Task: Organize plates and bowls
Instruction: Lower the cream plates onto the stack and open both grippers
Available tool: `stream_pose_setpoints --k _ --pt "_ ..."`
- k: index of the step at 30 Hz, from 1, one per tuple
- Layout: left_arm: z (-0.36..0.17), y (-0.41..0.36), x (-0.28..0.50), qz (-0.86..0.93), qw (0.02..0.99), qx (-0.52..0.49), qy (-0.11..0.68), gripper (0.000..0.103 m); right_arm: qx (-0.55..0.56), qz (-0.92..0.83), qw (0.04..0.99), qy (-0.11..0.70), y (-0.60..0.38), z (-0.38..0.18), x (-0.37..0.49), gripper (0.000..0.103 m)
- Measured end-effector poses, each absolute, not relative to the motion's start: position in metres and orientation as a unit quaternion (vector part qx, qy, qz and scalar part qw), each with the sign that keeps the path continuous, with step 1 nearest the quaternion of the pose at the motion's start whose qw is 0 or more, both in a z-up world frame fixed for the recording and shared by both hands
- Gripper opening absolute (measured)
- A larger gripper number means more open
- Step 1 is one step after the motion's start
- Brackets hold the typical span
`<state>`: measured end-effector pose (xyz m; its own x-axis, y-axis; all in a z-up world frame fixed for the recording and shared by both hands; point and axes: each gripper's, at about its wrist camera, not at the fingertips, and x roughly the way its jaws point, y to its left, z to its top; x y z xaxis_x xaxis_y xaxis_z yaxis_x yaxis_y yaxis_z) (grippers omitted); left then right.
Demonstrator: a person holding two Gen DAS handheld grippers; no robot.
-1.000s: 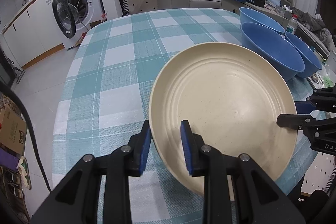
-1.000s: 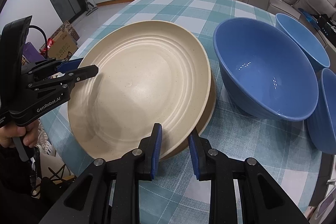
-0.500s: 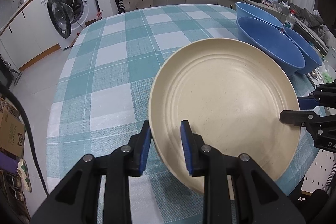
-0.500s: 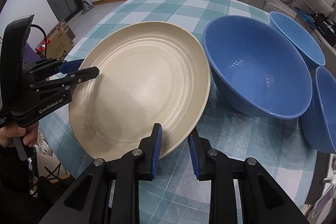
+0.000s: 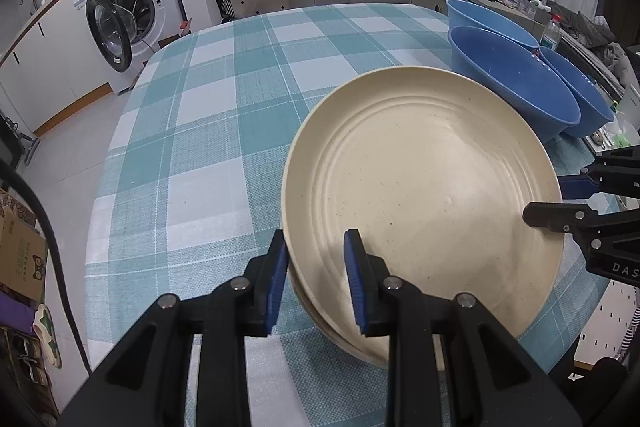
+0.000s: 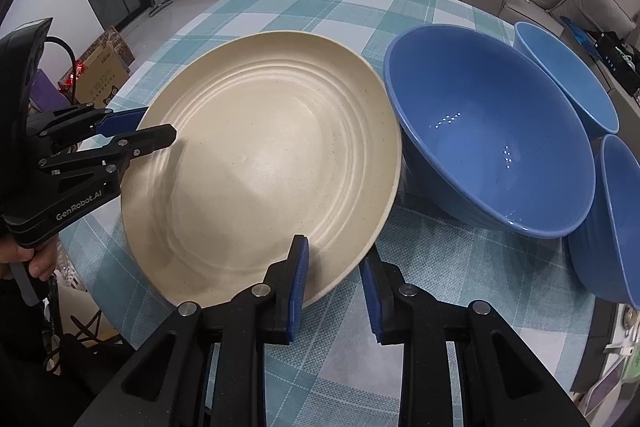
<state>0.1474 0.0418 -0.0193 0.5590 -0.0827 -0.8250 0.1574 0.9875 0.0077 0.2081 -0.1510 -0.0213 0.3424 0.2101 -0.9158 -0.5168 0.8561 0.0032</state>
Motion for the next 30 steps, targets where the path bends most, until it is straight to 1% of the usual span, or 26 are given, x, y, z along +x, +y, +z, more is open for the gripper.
stream_pose_setpoints --k 10,14,25,30 --pt "-0.019 0.044 0.143 -0.071 0.881 0.034 0.467 0.026 -0.15 0.225 0.799 0.537 -0.146 -0.03 0.218 0.032" --pt "-0.018 0.046 0.141 -0.074 0.881 0.028 0.466 0.026 -0.154 0.228 0.796 0.539 -0.142 -0.033 0.22 0.039" --pt "-0.018 0.048 0.139 -0.075 0.88 0.027 0.469 0.027 -0.167 0.228 0.795 0.537 -0.137 -0.035 0.221 0.04" --pt "-0.019 0.048 0.138 -0.076 0.879 0.028 0.471 0.03 -0.17 0.235 0.793 0.535 -0.134 -0.037 0.219 0.048"
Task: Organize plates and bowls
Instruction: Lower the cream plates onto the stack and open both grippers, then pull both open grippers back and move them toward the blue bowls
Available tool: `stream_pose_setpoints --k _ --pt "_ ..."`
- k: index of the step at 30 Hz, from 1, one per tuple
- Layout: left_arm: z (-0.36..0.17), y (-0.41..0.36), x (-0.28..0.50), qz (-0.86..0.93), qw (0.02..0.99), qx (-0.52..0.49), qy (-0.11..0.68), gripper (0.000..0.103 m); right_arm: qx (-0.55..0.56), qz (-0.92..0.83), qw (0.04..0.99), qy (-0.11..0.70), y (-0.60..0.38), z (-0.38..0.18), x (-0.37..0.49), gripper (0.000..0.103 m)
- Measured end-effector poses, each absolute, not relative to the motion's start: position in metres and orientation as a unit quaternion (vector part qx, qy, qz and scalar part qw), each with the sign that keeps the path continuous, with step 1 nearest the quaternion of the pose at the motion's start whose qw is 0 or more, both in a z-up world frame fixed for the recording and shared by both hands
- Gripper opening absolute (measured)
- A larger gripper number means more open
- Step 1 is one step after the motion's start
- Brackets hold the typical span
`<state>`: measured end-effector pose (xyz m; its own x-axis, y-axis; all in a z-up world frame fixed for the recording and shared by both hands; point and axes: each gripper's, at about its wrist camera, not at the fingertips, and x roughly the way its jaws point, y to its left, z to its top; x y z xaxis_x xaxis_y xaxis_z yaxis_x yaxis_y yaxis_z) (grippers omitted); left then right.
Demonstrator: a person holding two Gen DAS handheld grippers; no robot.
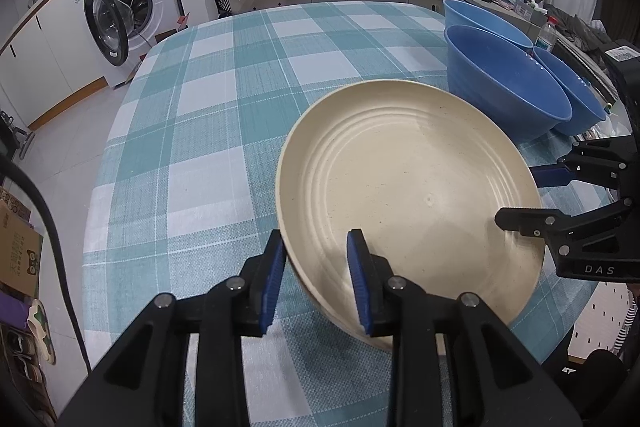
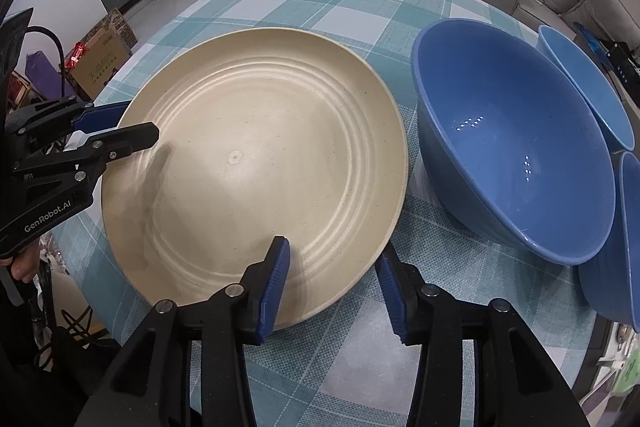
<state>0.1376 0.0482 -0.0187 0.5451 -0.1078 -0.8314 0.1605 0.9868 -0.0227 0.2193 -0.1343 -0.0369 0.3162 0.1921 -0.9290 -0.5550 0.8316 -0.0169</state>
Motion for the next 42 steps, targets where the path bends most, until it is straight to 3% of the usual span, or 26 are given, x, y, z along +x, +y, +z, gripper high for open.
stream_pose_setpoints --k 7,16,23,37,39,42 --pt "-0.022 0.049 0.137 -0.069 0.877 0.034 0.474 0.032 -0.163 0.238 0.792 0.539 -0.135 -0.04 0.221 0.05" --pt "-0.026 0.04 0.139 -0.07 0.874 0.054 0.477 0.042 -0.156 0.237 0.793 0.539 -0.14 -0.041 0.222 0.051" --pt "-0.017 0.045 0.137 -0.077 0.88 0.041 0.467 0.055 -0.129 0.248 0.801 0.529 -0.149 -0.03 0.219 0.067" --pt "0.007 0.06 0.115 -0.061 0.898 0.024 0.435 0.061 -0.102 0.292 0.809 0.501 -0.157 -0.003 0.201 0.086" --pt "0.011 0.062 0.109 -0.055 0.902 0.02 0.428 0.091 -0.101 0.301 0.81 0.493 -0.157 0.004 0.196 0.087" --pt "0.023 0.064 0.096 -0.049 0.912 0.014 0.407 0.096 -0.099 0.312 0.812 0.483 -0.158 0.014 0.189 0.09"
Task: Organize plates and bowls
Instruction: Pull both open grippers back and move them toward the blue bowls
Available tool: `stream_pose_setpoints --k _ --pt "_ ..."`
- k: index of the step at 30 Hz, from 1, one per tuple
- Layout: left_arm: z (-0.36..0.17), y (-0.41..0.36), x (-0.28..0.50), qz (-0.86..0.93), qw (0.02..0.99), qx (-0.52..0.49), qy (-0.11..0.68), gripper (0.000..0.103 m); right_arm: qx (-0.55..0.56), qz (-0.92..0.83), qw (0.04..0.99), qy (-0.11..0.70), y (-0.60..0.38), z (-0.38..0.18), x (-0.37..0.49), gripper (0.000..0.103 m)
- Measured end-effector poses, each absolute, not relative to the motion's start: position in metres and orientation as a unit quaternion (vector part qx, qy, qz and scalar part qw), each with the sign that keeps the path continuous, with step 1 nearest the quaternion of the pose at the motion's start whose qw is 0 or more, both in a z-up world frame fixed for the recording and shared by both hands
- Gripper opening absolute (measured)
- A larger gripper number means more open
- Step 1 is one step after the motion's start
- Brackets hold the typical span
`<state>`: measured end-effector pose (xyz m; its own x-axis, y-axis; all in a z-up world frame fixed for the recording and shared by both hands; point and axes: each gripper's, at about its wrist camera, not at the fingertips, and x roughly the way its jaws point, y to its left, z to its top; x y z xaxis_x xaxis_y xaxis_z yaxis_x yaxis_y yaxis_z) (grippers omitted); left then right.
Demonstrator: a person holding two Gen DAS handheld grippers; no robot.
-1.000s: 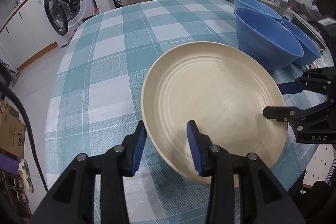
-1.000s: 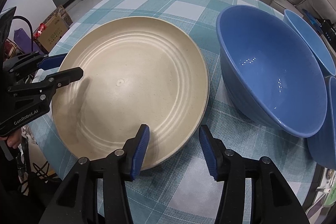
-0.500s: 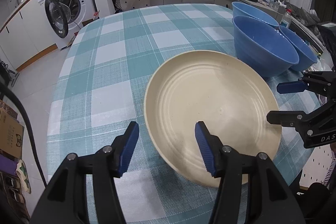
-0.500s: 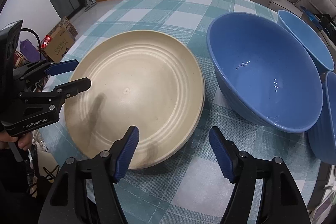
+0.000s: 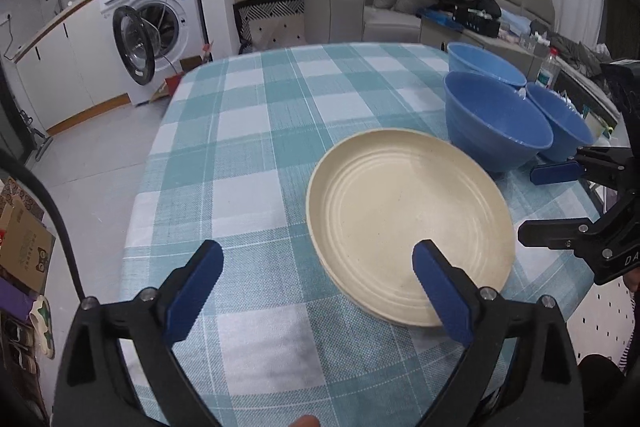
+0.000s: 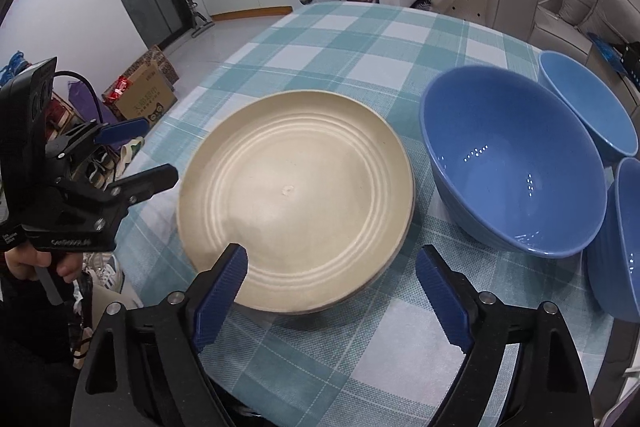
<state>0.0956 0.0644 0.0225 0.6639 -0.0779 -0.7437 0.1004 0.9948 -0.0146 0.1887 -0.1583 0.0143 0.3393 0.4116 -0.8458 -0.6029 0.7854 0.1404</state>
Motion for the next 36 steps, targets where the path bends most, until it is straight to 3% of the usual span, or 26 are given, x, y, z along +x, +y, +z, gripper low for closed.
stream_pose_setpoints --k 6,36 --pt "0.044 0.063 0.079 -0.051 0.922 0.0 0.384 0.103 -0.094 0.32 0.825 0.457 -0.164 0.04 0.176 0.1" --pt "0.11 -0.029 0.081 -0.149 0.936 0.056 0.313 0.103 -0.052 0.25 0.889 0.38 -0.267 0.121 0.15 0.102"
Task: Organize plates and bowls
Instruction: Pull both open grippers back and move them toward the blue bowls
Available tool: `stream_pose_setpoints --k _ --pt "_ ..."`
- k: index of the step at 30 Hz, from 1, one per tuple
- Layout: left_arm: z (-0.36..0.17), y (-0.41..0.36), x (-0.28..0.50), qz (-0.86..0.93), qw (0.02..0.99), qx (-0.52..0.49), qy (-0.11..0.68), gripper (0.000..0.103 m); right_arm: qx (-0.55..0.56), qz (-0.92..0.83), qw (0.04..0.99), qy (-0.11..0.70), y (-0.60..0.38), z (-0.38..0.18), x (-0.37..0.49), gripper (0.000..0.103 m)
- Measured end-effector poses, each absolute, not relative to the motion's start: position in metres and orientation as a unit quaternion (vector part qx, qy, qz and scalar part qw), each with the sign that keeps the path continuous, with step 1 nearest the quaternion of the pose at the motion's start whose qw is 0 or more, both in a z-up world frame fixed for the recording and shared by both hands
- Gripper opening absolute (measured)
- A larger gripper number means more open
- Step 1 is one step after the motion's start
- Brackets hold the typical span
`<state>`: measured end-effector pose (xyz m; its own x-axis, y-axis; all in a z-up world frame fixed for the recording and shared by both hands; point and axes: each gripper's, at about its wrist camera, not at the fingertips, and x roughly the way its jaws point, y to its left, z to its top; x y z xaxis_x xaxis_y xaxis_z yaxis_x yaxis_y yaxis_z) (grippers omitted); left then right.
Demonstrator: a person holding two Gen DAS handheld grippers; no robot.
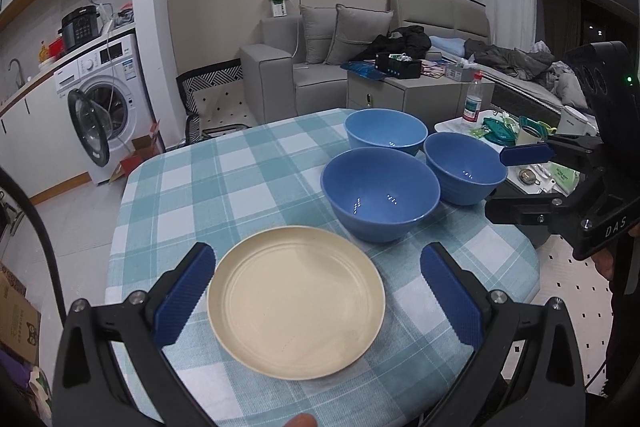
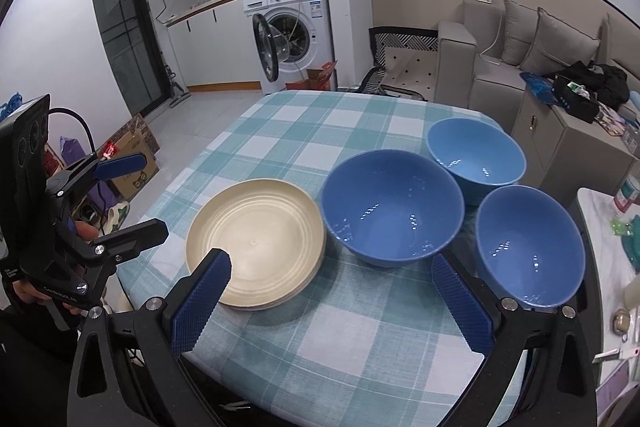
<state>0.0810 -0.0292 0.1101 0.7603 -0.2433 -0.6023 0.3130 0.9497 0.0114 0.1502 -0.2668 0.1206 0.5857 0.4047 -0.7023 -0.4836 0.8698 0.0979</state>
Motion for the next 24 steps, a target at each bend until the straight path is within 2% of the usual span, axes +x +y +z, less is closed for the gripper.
stream_pose_setpoints --k 24 --pt "0.121 -0.064 0.152 -0.186 0.931 0.057 0.31 0.103 -0.002 0.175 0.921 0.347 -0.331 0.145 0.181 0.102"
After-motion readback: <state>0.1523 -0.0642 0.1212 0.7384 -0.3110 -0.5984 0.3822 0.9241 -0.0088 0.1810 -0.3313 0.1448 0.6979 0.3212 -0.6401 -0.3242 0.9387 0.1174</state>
